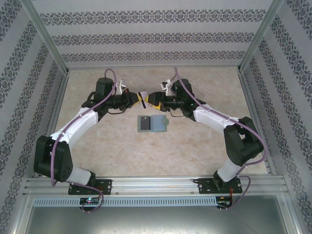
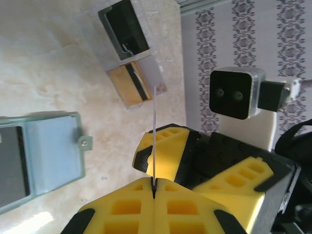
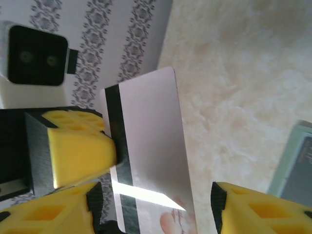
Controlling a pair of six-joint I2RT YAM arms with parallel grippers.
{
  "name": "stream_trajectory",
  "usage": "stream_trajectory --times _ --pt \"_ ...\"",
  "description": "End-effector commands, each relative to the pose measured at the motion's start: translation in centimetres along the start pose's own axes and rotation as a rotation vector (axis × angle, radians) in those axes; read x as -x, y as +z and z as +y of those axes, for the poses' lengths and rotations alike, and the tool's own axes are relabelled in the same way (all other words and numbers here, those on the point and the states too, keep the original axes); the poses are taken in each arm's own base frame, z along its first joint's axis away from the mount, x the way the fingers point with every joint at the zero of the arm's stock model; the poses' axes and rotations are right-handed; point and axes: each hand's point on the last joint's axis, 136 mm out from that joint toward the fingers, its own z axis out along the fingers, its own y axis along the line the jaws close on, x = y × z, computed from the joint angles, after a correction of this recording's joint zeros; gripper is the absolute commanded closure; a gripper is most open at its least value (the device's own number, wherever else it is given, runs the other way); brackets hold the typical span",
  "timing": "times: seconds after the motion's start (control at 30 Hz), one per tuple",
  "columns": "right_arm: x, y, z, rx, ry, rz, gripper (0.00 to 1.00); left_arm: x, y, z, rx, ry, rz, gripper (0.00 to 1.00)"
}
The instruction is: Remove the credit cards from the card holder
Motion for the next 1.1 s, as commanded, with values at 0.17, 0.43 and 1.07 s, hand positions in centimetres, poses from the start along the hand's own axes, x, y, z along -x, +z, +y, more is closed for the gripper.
stream_trajectory --times 0.17,0.43,1.07 --pt "1.8 -1.5 1.8 0.149 0.050 -0.056 0.57 0.8 -0.4 -2.1 -0.153 -0.032 -0.024 1.00" --pt "1.2 -1.4 2.2 0.151 0.012 -0.017 0.73 0.6 -0.5 -2.6 -0.191 -0.038 0.005 1.00" --pt "4.8 -4.1 -5.6 -0.472 -0.387 -0.078 1.00 0.4 -4.4 4.0 0.261 0.009 -0.018 0.09"
